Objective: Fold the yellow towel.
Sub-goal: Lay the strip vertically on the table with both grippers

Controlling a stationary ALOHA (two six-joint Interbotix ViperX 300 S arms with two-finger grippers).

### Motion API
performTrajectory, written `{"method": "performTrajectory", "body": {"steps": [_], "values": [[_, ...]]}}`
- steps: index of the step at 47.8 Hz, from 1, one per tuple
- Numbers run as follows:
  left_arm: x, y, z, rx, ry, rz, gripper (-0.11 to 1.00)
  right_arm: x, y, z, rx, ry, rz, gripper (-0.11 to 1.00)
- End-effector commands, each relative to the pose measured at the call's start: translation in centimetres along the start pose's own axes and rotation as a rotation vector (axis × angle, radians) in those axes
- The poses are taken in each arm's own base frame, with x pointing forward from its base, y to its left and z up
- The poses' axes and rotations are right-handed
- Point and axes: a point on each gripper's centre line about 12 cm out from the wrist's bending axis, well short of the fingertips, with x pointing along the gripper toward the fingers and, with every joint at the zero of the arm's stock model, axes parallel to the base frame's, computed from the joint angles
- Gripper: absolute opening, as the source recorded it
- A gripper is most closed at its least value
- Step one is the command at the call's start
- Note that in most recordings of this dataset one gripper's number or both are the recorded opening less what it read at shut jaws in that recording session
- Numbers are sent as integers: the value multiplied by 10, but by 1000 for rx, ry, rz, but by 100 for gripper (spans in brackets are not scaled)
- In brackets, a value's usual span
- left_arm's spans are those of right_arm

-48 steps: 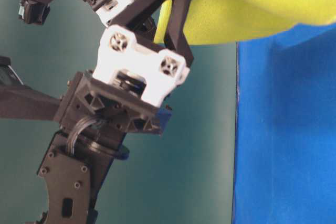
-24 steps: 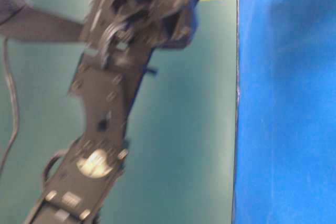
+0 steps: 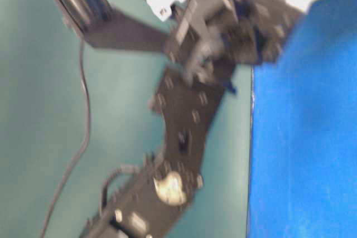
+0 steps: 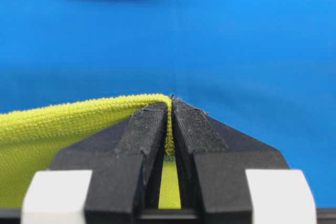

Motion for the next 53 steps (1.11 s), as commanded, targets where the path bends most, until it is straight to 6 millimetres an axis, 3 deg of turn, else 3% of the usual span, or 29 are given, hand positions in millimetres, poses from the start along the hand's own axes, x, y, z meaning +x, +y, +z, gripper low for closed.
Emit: {"method": "performTrajectory", "body": {"steps": [1, 9, 20, 41, 44, 49, 53], "values": [[-23, -18, 22, -2, -62, -35, 4, 10, -6, 26, 17, -60, 2, 3], [-51, -18, -3, -48, -18, -36, 4, 30, 3, 34, 5, -61, 30, 3], [-72, -15, -25, -99, 26, -32, 4, 45, 16, 38, -11, -64, 61, 3], [-74, -17, -28, -94, 40, -35, 4, 46, 27, 37, -46, -82, 102, 3], [-75, -15, -29, -95, 43, -31, 9, 47, 27, 35, -45, -76, 100, 4], [-77, -12, -33, -96, 63, -22, 29, 49, 29, 32, -51, -67, 104, 6], [-78, -9, -35, -95, 88, -16, 51, 49, 32, 30, -59, -62, 108, 30]]}}
